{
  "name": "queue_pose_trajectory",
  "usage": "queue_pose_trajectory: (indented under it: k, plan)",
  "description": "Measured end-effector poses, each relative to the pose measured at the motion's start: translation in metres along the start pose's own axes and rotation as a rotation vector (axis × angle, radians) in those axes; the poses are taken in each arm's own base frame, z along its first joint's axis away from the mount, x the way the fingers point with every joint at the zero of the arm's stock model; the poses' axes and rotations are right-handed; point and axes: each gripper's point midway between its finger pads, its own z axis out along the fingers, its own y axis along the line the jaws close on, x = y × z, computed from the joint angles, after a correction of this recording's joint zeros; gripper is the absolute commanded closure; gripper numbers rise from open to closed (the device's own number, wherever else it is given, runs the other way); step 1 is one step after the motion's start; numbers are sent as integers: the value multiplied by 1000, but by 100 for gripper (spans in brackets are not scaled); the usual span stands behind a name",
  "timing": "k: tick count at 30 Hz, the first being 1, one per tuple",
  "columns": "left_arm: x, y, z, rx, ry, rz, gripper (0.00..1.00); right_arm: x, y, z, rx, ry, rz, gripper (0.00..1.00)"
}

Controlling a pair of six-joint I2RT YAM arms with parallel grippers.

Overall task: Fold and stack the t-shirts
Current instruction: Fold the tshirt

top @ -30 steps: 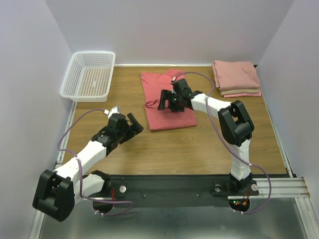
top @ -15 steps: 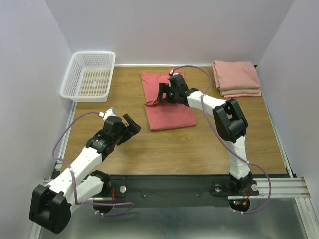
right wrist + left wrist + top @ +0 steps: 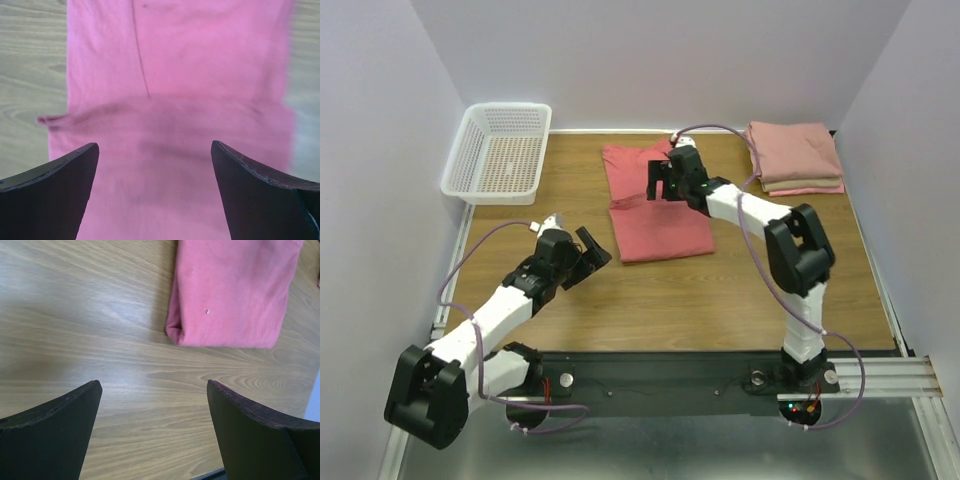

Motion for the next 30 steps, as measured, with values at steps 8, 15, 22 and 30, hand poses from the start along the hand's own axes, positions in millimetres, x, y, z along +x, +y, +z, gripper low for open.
queue_pose_trajectory:
  k: [8, 15, 22, 30]
  plan:
    - [38, -11, 41, 24, 149, 42, 12, 6, -58, -132, 37, -53, 219, 0]
    - [47, -21, 68, 29, 184, 42, 39, 75, -111, -143, 116, 89, 343, 9]
    - [48, -23, 82, 28, 189, 27, 49, 119, -119, -129, 102, 248, 405, 12]
    - [43, -30, 92, 29, 180, 20, 49, 136, -116, -123, 83, 313, 421, 19]
